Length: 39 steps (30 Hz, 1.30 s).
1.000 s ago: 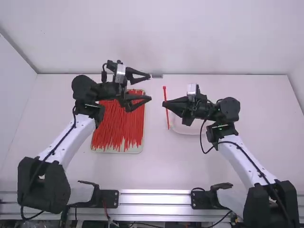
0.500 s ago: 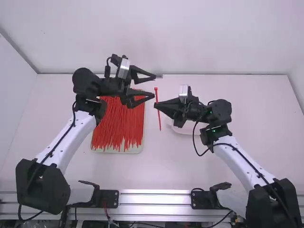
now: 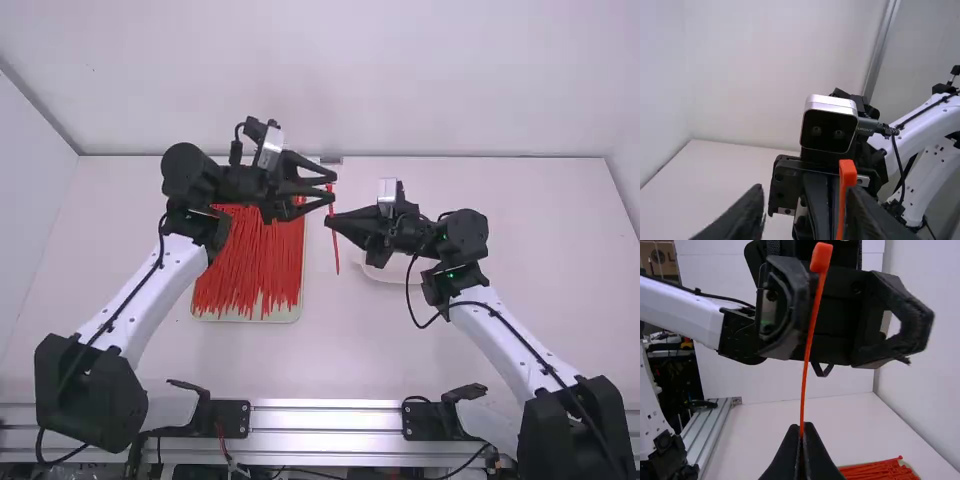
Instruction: Fasten the cable tie
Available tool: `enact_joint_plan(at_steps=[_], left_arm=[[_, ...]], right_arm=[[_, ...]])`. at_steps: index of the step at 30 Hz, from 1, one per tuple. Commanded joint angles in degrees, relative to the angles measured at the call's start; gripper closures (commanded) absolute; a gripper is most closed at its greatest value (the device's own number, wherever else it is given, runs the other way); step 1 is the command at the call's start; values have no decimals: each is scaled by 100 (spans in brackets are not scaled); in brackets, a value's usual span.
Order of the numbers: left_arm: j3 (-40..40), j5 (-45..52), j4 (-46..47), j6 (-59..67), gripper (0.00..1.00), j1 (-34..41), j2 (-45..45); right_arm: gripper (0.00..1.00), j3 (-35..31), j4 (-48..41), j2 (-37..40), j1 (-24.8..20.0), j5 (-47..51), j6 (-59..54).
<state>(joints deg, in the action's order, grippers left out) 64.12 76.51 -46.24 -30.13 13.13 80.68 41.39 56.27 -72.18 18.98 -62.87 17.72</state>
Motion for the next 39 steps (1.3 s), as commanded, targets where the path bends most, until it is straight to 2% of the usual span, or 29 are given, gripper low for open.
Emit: enact_joint_plan(at_steps=[1, 2, 3, 4, 5, 8, 10, 11, 14, 15, 17, 19, 33, 39], left_arm=[[140, 50, 0, 55, 73, 39, 0], [140, 42, 35, 57, 78, 48, 0], [140, 44, 37, 57, 87, 24, 0], [140, 44, 35, 55, 90, 24, 0], [140, 42, 33, 52, 98, 31, 0], [164, 44, 39, 50, 98, 72, 0], [188, -33, 33, -46, 98, 74, 0], [205, -101, 33, -74, 98, 70, 0], [280, -105, 24, -136, 98, 70, 0], [330, -101, 37, -164, 98, 70, 0], [455, -90, 44, -254, 98, 31, 0], [573, -87, 46, -393, 98, -24, 0], [1163, -87, 61, -1405, 98, -282, 0], [1228, -109, 39, -1550, 98, -278, 0]], right_arm=[[100, 173, 35, 103, -17, -4, 7], [100, 173, 37, 103, -17, 0, 7], [100, 173, 37, 103, -17, 13, 7], [100, 173, 35, 103, -17, 22, 7], [100, 173, 33, 103, -17, 46, 9], [99, 173, 33, 103, -17, 61, 15], [86, 173, 24, 103, -17, 55, 50], [74, 173, -13, 103, -17, 35, 39], [54, 173, -125, 103, -17, 28, 31], [43, 173, -199, 103, -17, 11, -48], [32, 173, -433, 103, -20, 11, -293], [25, 173, -682, 103, -17, 13, -485], [23, 166, -1394, 39, -17, -210, -1182], [36, 166, -1475, 39, -17, -389, -1176]])
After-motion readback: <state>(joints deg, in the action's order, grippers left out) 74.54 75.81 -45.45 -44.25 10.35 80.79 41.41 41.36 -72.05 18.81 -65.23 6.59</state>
